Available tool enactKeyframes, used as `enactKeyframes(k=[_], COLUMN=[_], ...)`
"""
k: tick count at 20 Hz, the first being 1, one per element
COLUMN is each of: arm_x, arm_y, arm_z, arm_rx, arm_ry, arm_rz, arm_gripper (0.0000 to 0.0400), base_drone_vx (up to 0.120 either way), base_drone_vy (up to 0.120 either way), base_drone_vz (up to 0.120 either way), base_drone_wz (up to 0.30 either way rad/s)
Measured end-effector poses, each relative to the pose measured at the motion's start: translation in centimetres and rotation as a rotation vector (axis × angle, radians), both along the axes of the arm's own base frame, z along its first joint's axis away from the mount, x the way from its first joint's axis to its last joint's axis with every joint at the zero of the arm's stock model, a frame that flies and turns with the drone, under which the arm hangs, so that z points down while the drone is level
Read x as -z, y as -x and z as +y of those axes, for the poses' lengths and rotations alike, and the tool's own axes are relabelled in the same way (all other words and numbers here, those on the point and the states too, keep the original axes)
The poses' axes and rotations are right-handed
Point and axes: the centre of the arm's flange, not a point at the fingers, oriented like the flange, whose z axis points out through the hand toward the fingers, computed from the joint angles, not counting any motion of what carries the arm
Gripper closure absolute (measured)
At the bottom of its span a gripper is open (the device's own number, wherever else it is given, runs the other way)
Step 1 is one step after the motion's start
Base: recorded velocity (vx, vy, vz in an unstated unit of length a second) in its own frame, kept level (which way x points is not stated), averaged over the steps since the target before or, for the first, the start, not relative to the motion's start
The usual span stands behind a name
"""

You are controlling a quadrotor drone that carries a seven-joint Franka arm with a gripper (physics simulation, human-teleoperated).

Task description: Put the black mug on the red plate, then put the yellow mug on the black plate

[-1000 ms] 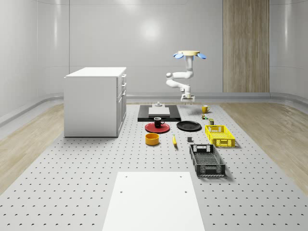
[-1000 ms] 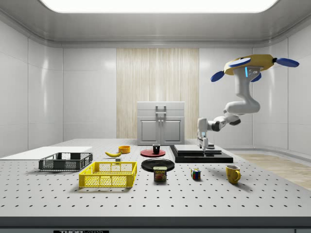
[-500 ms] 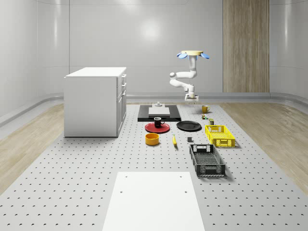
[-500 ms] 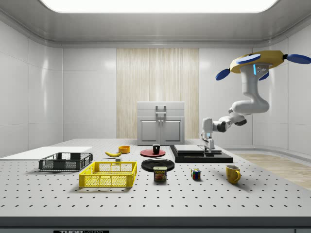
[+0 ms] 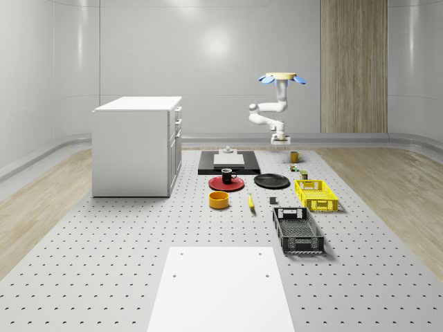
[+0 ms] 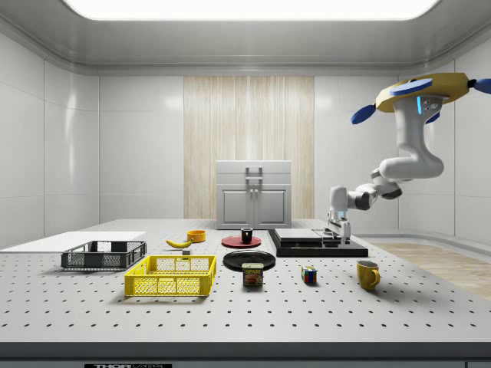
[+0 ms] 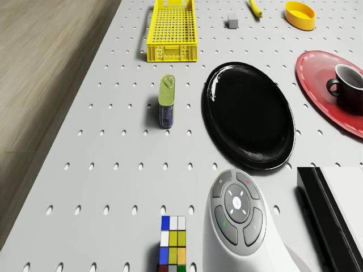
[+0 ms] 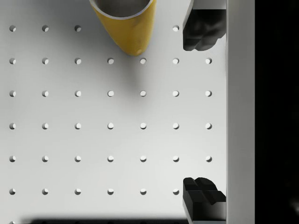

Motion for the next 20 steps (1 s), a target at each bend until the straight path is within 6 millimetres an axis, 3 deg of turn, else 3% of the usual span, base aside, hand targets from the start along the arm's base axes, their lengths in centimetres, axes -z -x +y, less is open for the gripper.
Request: enactKeyframes(k=[8,11,20], arm_x=[0.00,0.00,0.00], arm_y=[0.00,0.00,0.00], arm_z=[0.00,0.00,0.00], arm_rx=[0.000,0.000,0.000], arm_ry=[0.000,0.000,0.000], arm_rz=[0.000,0.000,0.000], arm_gripper=[0.0000,0.0000,0.0000], base_drone_vx=[-0.120,0.000,0.000], base_drone_vy=[0.120,0.120,0.107], base_drone_vz=[0.000,-0.027,-0.107], base_drone_wz=[0.000,0.000,0.000])
